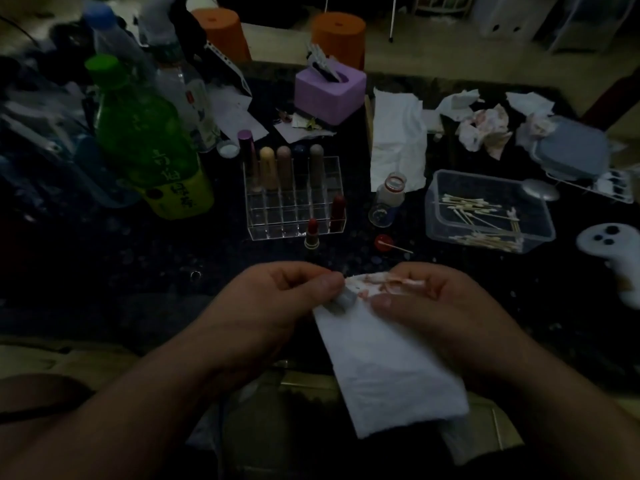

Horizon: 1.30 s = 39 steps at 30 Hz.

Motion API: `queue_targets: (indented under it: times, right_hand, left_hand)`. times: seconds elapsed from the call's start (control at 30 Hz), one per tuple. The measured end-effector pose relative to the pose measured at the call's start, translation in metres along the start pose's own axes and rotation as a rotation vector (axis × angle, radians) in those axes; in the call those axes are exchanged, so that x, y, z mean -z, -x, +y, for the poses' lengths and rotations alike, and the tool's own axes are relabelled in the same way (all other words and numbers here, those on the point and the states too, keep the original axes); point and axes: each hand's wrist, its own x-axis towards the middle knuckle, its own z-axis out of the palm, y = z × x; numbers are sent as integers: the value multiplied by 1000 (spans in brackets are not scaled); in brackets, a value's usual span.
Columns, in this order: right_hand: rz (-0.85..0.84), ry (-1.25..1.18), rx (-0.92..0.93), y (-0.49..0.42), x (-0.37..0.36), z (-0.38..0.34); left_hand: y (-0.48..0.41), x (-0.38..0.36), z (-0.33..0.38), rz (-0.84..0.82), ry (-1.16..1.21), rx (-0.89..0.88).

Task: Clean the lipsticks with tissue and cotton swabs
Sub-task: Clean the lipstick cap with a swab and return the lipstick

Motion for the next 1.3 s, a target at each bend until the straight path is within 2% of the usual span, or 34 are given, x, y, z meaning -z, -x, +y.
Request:
queue_targets:
  times: [0.1, 0.2, 0.27, 0.37, 0.4, 0.47, 0.57, 0.77, 0.87, 1.03, 1.1, 1.23, 1.3]
  right_hand:
    - [60, -193, 24, 2, -3, 1]
    - [91, -248, 33, 1, -3, -1]
    - [147, -124, 65, 0, -1, 0]
    - [274, 275, 187, -1, 0, 3]
    - [288, 328, 220, -1, -1, 4]
    - [276, 288, 245, 0, -5, 4]
    - [284, 211, 300, 2, -8, 2]
    - [295, 210, 507, 7, -11, 3]
    - [255, 332, 616, 6, -11, 8]
    - [135, 624, 695, 2, -3, 11]
    - [87, 615, 667, 3, -2, 13]
    - [28, 167, 379, 6, -9, 13]
    - [-2, -19, 222, 7, -8, 10]
  left_hand:
    - [-1, -4, -5, -63, 211, 73]
    - [-1, -9, -6, -37, 234, 94]
    - [-1, -12, -4, 77, 115, 52]
    - [-4, -10, 1, 244, -58, -102]
    - [-6, -9, 1, 256, -54, -140]
    - [-9, -12, 1, 224, 51, -141]
    - [-11, -20, -3, 109, 232, -34]
    - [-11, -27, -7, 21, 334, 38]
    - [-9, -29, -6, 7, 375, 54]
    - [-7, -27, -2, 19, 350, 76]
    - [-5, -25, -3, 27, 353, 66]
    - [-1, -25, -9, 78, 344, -63]
    - [2, -25, -12, 137, 167, -180]
